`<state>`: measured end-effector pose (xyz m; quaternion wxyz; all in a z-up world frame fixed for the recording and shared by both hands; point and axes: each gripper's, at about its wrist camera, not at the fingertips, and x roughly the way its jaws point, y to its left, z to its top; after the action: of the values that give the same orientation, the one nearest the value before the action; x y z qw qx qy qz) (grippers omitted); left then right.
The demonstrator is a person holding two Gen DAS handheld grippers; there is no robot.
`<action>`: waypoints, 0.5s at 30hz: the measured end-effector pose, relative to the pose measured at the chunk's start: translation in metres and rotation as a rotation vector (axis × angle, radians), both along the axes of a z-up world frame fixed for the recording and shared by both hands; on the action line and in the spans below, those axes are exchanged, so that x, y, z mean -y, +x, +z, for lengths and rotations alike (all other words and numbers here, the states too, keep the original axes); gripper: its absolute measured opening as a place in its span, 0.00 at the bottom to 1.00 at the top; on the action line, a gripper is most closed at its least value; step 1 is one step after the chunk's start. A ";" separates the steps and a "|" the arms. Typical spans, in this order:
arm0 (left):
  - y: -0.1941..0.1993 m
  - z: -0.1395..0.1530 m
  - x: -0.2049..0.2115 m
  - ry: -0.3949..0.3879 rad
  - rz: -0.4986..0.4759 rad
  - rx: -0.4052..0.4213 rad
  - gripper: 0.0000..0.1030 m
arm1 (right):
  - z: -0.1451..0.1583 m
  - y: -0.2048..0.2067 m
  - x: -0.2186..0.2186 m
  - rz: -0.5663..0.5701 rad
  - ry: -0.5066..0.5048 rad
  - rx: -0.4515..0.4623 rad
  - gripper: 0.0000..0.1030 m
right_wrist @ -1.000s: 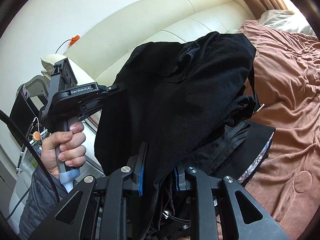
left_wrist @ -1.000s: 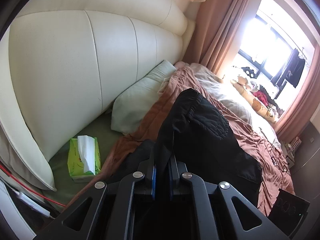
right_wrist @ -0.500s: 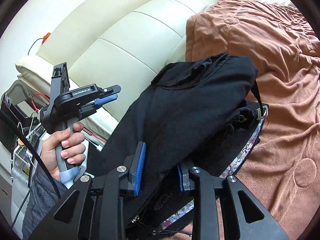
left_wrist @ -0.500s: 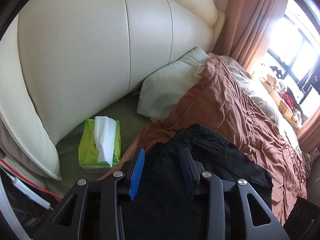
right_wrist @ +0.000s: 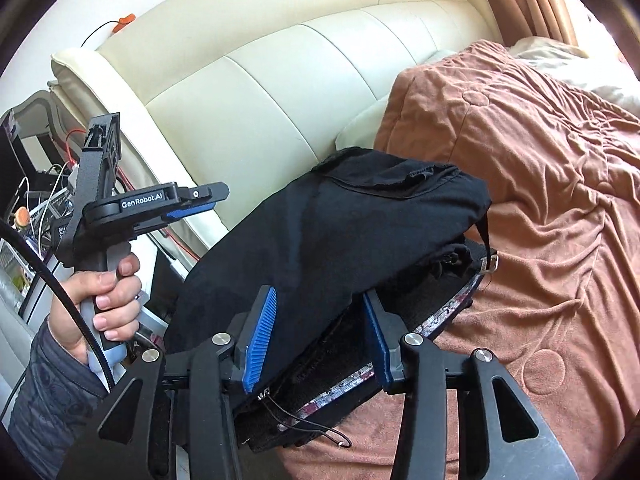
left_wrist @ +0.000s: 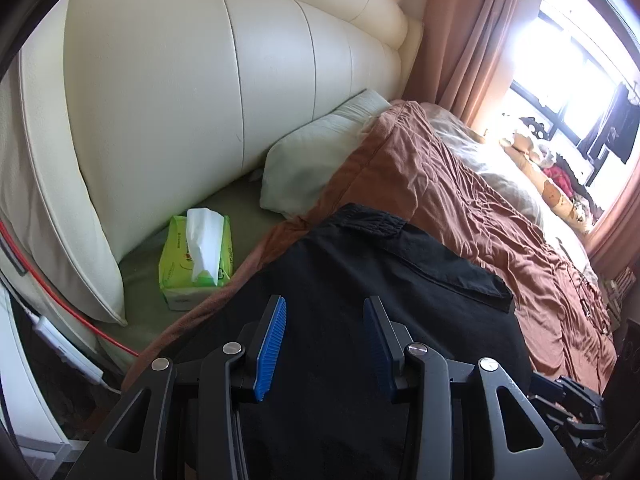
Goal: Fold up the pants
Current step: 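Lower the folded pants onto the bed corner by the headboard with both tools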
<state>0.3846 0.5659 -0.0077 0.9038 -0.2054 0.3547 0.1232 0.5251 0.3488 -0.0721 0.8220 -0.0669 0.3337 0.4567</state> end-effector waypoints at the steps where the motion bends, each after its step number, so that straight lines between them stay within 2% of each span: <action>1: -0.002 -0.003 0.000 -0.005 0.000 -0.002 0.42 | 0.003 -0.002 0.003 0.012 0.006 0.014 0.40; 8: -0.011 -0.007 0.010 -0.003 -0.007 -0.017 0.42 | 0.021 0.001 0.003 0.036 -0.011 0.111 0.40; 12: -0.010 -0.005 0.019 0.010 -0.022 -0.003 0.42 | 0.032 0.005 -0.007 0.061 -0.014 0.134 0.40; 15: -0.006 -0.006 0.023 -0.018 -0.040 0.019 0.42 | 0.036 0.010 -0.020 0.085 -0.018 0.155 0.40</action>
<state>0.3783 0.5434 -0.0142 0.9074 -0.2078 0.3513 0.1000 0.5356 0.3687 -0.0362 0.8244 -0.1237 0.2702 0.4817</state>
